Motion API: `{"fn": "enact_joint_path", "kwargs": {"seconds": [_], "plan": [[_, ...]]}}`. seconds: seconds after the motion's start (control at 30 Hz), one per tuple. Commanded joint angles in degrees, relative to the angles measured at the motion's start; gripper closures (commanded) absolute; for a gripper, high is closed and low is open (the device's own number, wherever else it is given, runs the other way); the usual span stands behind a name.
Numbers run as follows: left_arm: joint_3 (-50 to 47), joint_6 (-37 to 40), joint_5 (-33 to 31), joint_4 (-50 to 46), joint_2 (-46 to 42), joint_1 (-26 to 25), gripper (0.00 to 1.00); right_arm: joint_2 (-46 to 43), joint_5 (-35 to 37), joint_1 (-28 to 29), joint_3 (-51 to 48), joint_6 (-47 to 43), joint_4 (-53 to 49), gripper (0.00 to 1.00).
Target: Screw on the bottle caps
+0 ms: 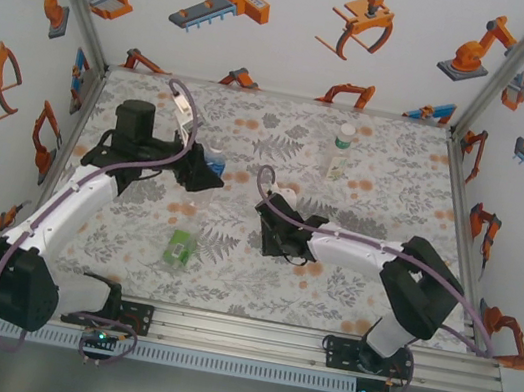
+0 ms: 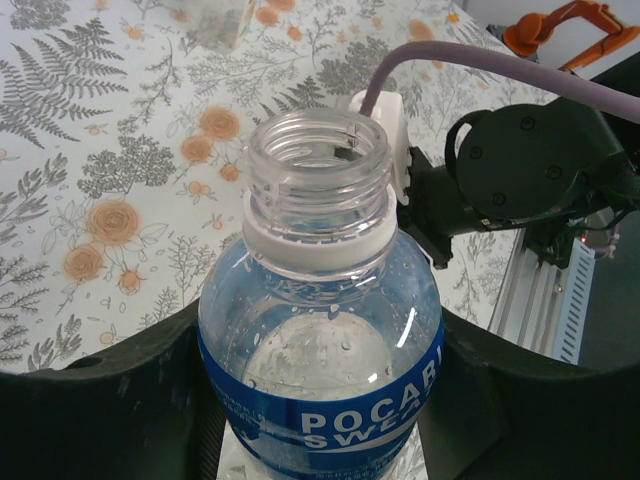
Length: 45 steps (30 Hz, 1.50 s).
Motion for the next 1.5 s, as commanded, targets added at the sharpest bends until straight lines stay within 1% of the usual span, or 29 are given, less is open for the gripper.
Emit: {"fn": "enact_joint_path", "kwargs": {"seconds": [0.0, 0.13, 0.27, 0.43, 0.6, 0.8, 1.07, 1.47], "plan": [[1.93, 2.0, -1.0, -1.51, -0.42, -1.22, 1.0, 1.52, 1.6, 0.45, 0.37, 1.08, -1.13, 0.59], [2.31, 2.52, -2.16, -3.13, -0.87, -2.04, 1.0, 0.9, 2.14, 0.62, 1.09, 1.12, -2.39, 0.55], [4.38, 4.2, -4.31, -8.11, -1.65, -2.14, 1.0, -1.55, 2.96, 0.71, 1.03, 1.3, -3.66, 0.55], [5.11, 6.52, -6.48, -12.51, -3.74, -2.23, 0.97, -2.86, 1.94, 0.81, 1.31, 1.42, -4.45, 0.55], [1.75, 7.99, -10.43, -11.66, -4.85, -2.46, 0.97, -3.34, 0.67, 1.15, 1.44, 1.87, -4.11, 0.56], [-1.22, 6.52, -10.23, -6.4, -6.15, -2.92, 0.97, -3.03, 0.08, 1.3, 2.15, 1.93, -4.12, 0.57], [-0.95, 6.8, -10.24, -6.74, -5.86, -2.89, 0.97, -3.14, 1.36, 1.55, 2.46, 2.02, -4.63, 0.57], [-0.95, 6.78, -10.25, -6.73, -5.94, -2.87, 0.97, -1.71, 1.15, 1.61, 2.42, 1.95, -4.61, 0.58]]}}
